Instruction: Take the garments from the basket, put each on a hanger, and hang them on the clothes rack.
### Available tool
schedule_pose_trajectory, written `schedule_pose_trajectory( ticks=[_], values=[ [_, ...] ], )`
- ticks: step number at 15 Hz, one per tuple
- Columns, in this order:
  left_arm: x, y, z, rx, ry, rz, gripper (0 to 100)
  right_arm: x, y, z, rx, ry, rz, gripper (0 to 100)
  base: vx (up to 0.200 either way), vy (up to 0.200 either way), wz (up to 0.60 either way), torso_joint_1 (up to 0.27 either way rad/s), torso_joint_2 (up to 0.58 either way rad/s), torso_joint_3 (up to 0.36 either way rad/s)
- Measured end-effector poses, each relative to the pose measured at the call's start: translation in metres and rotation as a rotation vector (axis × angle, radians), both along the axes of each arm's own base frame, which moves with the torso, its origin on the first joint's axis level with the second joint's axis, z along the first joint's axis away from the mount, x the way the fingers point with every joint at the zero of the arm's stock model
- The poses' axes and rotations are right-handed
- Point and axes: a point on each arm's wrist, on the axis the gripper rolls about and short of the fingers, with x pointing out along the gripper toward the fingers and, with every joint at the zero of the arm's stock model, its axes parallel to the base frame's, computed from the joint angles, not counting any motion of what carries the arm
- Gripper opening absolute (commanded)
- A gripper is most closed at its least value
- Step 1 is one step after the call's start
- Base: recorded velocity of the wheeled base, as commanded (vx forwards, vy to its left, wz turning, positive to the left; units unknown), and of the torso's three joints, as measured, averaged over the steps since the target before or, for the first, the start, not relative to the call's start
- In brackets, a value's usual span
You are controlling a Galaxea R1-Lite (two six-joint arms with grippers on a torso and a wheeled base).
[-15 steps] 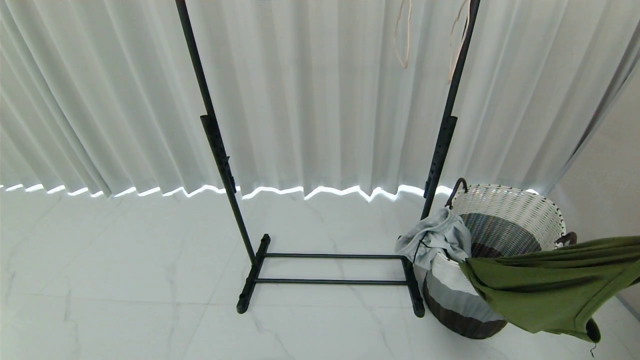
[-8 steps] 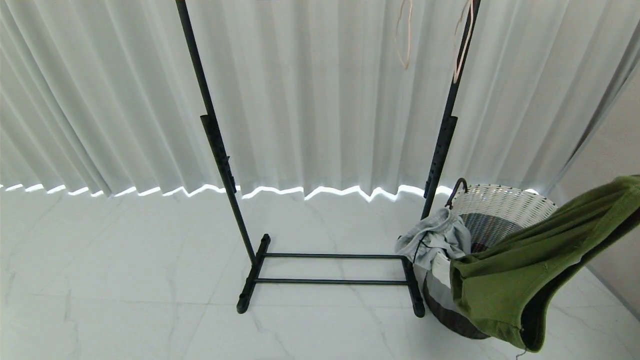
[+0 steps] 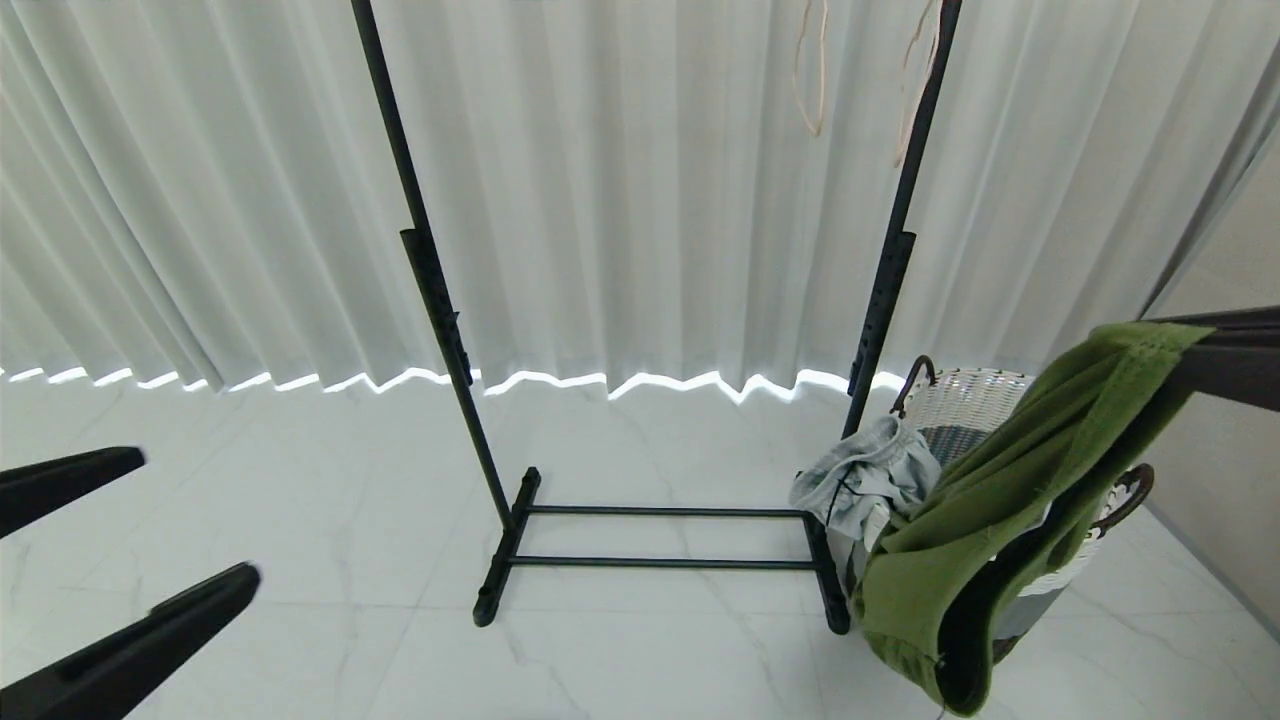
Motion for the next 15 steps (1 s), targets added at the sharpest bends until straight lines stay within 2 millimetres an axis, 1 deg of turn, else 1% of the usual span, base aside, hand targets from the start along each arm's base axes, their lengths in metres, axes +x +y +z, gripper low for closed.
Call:
schedule_pose_trajectory(
  ticks=[2, 4, 5, 7, 10, 11, 13, 14, 15],
  values=[
    [0.035, -0.024, 0.007, 0.014, 0.033, -0.07, 100, 0.004, 0.008, -0.004, -0.014, 0.027, 0.017, 0, 0.0, 0.0, 0.0, 0.0, 0.0, 0.0],
    [0.066, -0.062, 0.002, 0.01, 0.093, -0.172, 100, 0.01, 0.019, -0.006, 0.001, 0.068, 0.054, 0, 0.0, 0.0, 0.0, 0.0, 0.0, 0.0],
    [0.074, -0.082, -0.003, 0.003, 0.127, -0.22, 100, 0.011, 0.022, -0.007, 0.006, 0.074, 0.064, 0, 0.0, 0.0, 0.0, 0.0, 0.0, 0.0],
    [0.081, -0.128, -0.021, -0.006, 0.226, -0.296, 100, 0.017, 0.031, -0.009, 0.014, 0.084, 0.068, 0, 0.0, 0.0, 0.0, 0.0, 0.0, 0.0],
    [0.077, -0.191, -0.043, -0.052, 0.353, -0.365, 100, 0.023, 0.041, -0.009, 0.068, 0.115, 0.055, 0, 0.0, 0.0, 0.0, 0.0, 0.0, 0.0],
    [0.078, -0.207, -0.048, -0.063, 0.37, -0.353, 100, 0.024, 0.042, -0.01, 0.065, 0.118, 0.054, 0, 0.0, 0.0, 0.0, 0.0, 0.0, 0.0],
    [0.088, -0.238, -0.062, -0.069, 0.393, -0.288, 100, 0.026, 0.044, -0.011, 0.063, 0.12, 0.052, 0, 0.0, 0.0, 0.0, 0.0, 0.0, 0.0],
    [0.095, -0.25, -0.069, -0.077, 0.409, -0.258, 100, 0.026, 0.044, -0.01, 0.065, 0.119, 0.052, 0, 0.0, 0.0, 0.0, 0.0, 0.0, 0.0],
    [0.103, -0.258, -0.076, -0.077, 0.423, -0.23, 100, 0.026, 0.044, -0.01, 0.067, 0.118, 0.052, 0, 0.0, 0.0, 0.0, 0.0, 0.0, 0.0]
  ],
)
